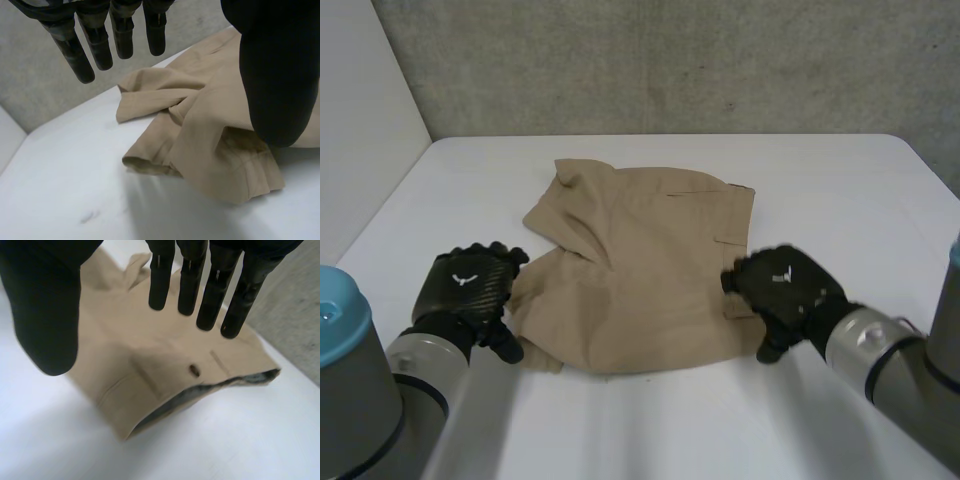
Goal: Fold the shorts.
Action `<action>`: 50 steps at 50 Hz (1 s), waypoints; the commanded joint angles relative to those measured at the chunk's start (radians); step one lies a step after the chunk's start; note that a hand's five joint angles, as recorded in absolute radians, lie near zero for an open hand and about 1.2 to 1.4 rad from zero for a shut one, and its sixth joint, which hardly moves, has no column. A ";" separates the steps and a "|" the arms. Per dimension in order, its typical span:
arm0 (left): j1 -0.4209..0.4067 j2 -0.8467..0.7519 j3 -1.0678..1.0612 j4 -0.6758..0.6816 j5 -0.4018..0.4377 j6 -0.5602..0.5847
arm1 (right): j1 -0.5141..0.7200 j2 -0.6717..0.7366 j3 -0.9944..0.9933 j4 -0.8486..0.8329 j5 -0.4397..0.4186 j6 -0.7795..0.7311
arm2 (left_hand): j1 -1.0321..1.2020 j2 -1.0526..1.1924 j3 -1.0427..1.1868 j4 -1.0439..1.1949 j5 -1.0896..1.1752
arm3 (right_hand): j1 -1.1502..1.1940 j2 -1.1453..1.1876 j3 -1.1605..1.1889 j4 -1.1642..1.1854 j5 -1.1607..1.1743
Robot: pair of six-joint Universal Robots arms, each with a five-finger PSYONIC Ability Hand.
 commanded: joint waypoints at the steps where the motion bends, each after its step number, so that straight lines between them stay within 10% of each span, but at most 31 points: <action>1: 0.097 -0.018 -0.021 -0.011 0.071 -0.091 | -0.016 -0.003 0.100 -0.004 -0.009 -0.075 | 0.054 0.059 0.057 0.062 0.071 | 0.305 0.229 0.233 0.229 0.246; 13: 0.125 -0.183 0.026 -0.009 0.205 -0.166 | -0.013 0.115 0.091 -0.100 -0.009 -0.075 | 0.195 0.200 0.198 0.203 0.212 | 0.235 0.159 0.163 0.159 0.176; 50: 0.114 -0.310 0.154 -0.002 0.192 -0.153 | 0.001 0.427 -0.234 -0.190 0.031 -0.058 | 0.988 0.993 0.991 0.996 1.005 | 0.229 0.153 0.157 0.153 0.170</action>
